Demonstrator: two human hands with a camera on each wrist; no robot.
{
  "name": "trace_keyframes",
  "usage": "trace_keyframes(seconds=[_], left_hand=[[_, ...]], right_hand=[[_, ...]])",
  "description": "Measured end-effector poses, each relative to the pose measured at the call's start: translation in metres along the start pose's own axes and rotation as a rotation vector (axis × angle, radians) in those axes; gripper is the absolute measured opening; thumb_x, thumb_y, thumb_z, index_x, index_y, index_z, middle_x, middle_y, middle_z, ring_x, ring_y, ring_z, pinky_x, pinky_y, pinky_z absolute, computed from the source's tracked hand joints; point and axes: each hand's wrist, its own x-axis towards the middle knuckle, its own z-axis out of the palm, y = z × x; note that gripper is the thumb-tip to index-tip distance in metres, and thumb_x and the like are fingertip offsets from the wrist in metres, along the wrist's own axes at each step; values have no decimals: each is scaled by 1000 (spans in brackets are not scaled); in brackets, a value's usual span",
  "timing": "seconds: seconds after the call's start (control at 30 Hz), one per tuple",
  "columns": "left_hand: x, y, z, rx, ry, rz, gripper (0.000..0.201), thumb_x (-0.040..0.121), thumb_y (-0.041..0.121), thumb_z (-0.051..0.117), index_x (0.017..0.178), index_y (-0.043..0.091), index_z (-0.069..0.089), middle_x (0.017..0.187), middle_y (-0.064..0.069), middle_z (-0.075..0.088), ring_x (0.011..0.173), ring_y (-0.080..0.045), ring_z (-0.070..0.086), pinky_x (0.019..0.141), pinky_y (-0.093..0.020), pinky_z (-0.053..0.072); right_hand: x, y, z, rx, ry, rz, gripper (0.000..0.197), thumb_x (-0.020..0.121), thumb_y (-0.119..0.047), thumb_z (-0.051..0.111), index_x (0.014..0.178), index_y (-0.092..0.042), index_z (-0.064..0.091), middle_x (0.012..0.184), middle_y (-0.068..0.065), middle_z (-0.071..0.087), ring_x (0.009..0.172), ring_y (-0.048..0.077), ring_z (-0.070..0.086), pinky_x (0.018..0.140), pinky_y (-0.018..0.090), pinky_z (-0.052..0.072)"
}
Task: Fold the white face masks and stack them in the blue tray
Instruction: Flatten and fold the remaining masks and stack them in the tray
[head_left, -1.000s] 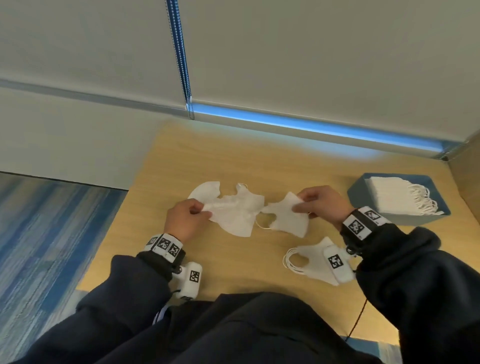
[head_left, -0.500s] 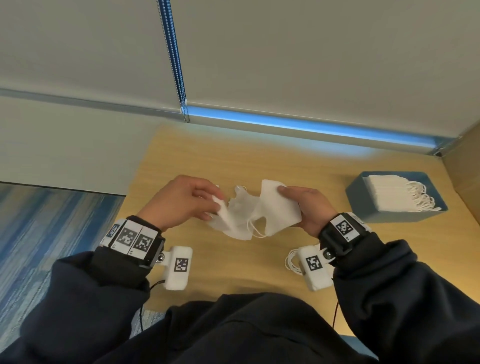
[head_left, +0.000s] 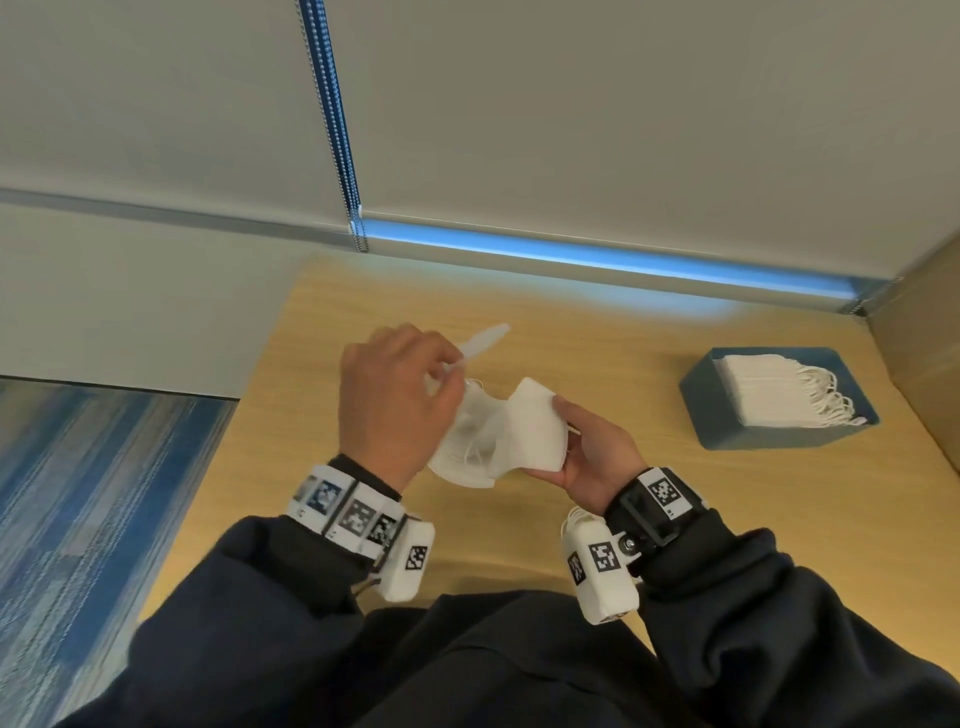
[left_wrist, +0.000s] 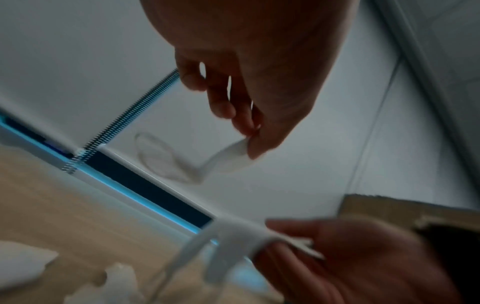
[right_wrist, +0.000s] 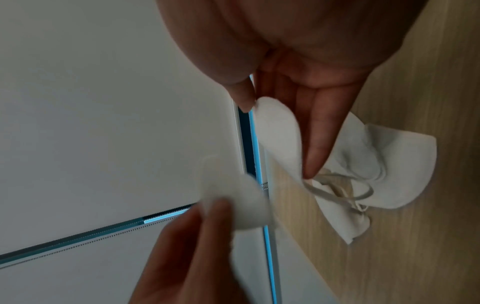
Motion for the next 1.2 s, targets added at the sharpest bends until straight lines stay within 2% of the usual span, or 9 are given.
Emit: trace_keyframes(seconds=[0.17, 0.3, 0.47, 0.6, 0.67, 0.77, 0.9, 1.03, 1.2], left_hand=[[-27, 32, 34, 63, -388, 170, 17, 91, 37, 63, 98, 26, 75, 79, 9, 67, 79, -18, 63, 77, -39, 46], [-31, 31, 37, -167, -633, -5, 36, 87, 58, 67, 111, 33, 75, 88, 15, 68, 82, -6, 63, 78, -33, 53], [-18, 7, 38, -450, -317, -250, 22, 81, 42, 81, 99, 36, 69, 98, 20, 67, 91, -2, 62, 79, -23, 49], [-15, -2, 46, -653, -542, -358, 36, 79, 28, 86, 111, 33, 70, 107, 17, 73, 104, 1, 66, 90, -23, 47], [-19, -6, 51, -691, -526, -410, 16, 79, 24, 86, 89, 27, 74, 87, 12, 74, 86, -5, 69, 81, -28, 49], [-23, -8, 54, -722, -494, -448, 18, 74, 35, 86, 77, 23, 73, 73, 2, 71, 69, -11, 64, 71, -31, 50], [-22, -5, 52, -737, -485, -470, 20, 73, 36, 88, 79, 21, 76, 76, -3, 74, 70, -14, 66, 74, -36, 53], [-21, -2, 52, -740, -482, -503, 14, 78, 27, 87, 77, 18, 78, 79, -8, 76, 74, -23, 70, 77, -43, 57], [-25, 5, 53, -749, -459, -521, 14, 79, 25, 86, 72, 17, 79, 78, -8, 76, 71, -14, 65, 72, -32, 50]], right_hand=[[-5, 6, 8, 43, -121, -3, 42, 100, -32, 62, 125, 1, 63, 113, 25, 71, 93, 37, 71, 69, 46, 64], [-8, 6, 4, -150, -171, -128, 22, 96, -5, 62, 112, 9, 69, 102, 30, 69, 73, 31, 71, 58, 37, 61], [-15, 7, -8, -355, -237, -248, 31, 88, 6, 67, 119, 2, 71, 113, 24, 74, 92, 32, 74, 77, 45, 62], [-21, 7, -13, -381, -258, -281, 36, 84, 6, 72, 120, 0, 69, 112, 29, 72, 93, 36, 73, 81, 50, 60], [-22, 6, -14, -397, -222, -303, 30, 85, 3, 73, 113, -2, 67, 105, 31, 72, 88, 36, 72, 75, 46, 59], [-24, 7, -16, -438, -200, -324, 11, 91, -6, 71, 102, -5, 69, 94, 21, 74, 82, 31, 72, 66, 39, 58], [-27, 7, -21, -446, -197, -324, 7, 94, -11, 69, 94, -7, 75, 99, 20, 76, 87, 30, 73, 76, 48, 62], [-28, 7, -27, -399, -160, -321, 19, 94, -12, 69, 106, 2, 74, 110, 24, 74, 95, 35, 72, 84, 61, 59], [-28, 7, -35, -385, -148, -327, 20, 93, -10, 70, 107, 3, 75, 110, 26, 73, 91, 34, 70, 71, 48, 63]])
